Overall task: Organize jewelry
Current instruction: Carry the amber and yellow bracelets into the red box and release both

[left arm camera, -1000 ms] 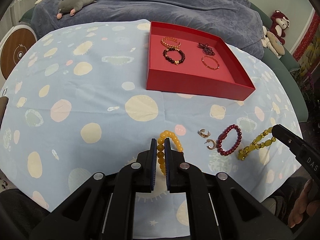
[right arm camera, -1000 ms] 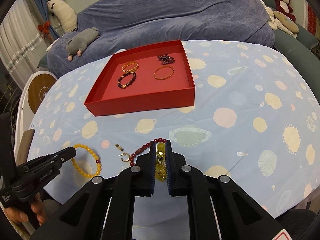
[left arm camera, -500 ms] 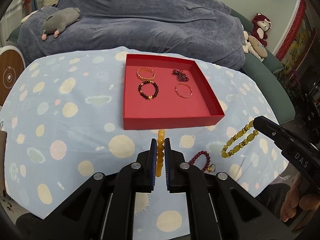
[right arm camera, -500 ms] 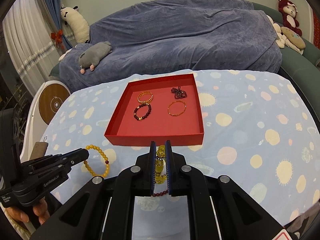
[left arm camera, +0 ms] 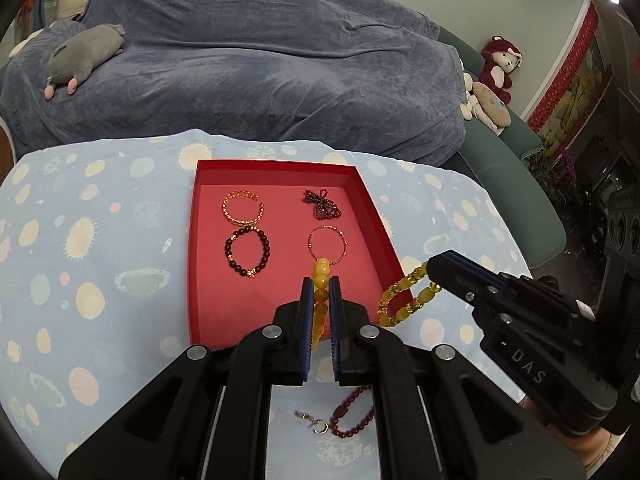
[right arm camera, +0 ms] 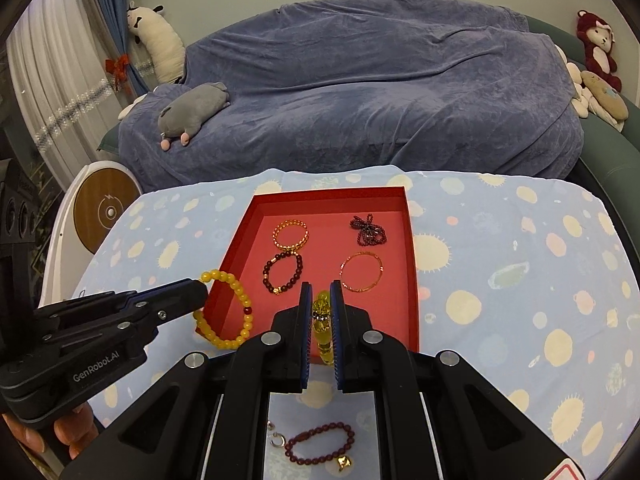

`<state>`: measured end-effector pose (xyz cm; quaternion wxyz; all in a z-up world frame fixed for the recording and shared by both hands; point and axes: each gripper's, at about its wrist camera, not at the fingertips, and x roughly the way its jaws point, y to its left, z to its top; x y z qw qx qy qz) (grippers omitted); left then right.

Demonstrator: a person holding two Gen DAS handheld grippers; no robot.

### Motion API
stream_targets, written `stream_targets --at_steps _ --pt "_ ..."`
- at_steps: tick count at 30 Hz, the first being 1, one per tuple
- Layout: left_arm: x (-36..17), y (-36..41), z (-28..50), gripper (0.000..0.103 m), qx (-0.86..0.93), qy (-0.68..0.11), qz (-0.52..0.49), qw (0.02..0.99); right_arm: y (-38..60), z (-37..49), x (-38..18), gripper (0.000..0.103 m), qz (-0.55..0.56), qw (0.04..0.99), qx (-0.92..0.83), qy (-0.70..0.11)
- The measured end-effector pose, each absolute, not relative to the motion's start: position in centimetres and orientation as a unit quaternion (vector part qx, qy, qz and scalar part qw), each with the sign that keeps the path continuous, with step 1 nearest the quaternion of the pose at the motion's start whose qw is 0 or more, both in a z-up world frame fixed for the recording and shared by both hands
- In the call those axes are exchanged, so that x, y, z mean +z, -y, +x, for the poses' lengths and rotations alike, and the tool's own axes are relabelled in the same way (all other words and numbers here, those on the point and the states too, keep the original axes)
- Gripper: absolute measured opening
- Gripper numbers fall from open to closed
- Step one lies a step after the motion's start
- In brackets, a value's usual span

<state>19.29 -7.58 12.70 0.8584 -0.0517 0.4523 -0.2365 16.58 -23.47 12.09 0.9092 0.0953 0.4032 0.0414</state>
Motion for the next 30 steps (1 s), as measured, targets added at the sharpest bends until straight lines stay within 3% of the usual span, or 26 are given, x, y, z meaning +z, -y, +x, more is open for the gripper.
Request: stream_targets --at_steps 6,13,26,28,30 --pt "9.2 7.7 22.7 0.007 -0.228 -0.485 -0.079 0.840 23.3 19.9 8.9 0.009 0.128 0.895 0.050 -0.424" --pt "3.8 6.9 24.4 0.007 -0.187 -0.523 -0.045 0.830 24.6 21.7 3.5 0.009 0.128 0.873 0.028 -0.471" --pt "1.3 6.5 24.6 0.008 -0.141 -0.516 0.013 0.845 25.1 22.0 0.9 0.012 0.078 0.873 0.001 -0.482" --pt "1.3 6.5 24.4 0.013 -0.138 -0.510 0.012 0.849 24.8 21.8 1.1 0.017 0.071 0.875 0.002 -0.478" --pt "1.5 6.5 24.3 0.030 -0.133 -0.504 0.012 0.853 24.5 21.5 1.4 0.021 0.070 0.878 0.004 -0.474"
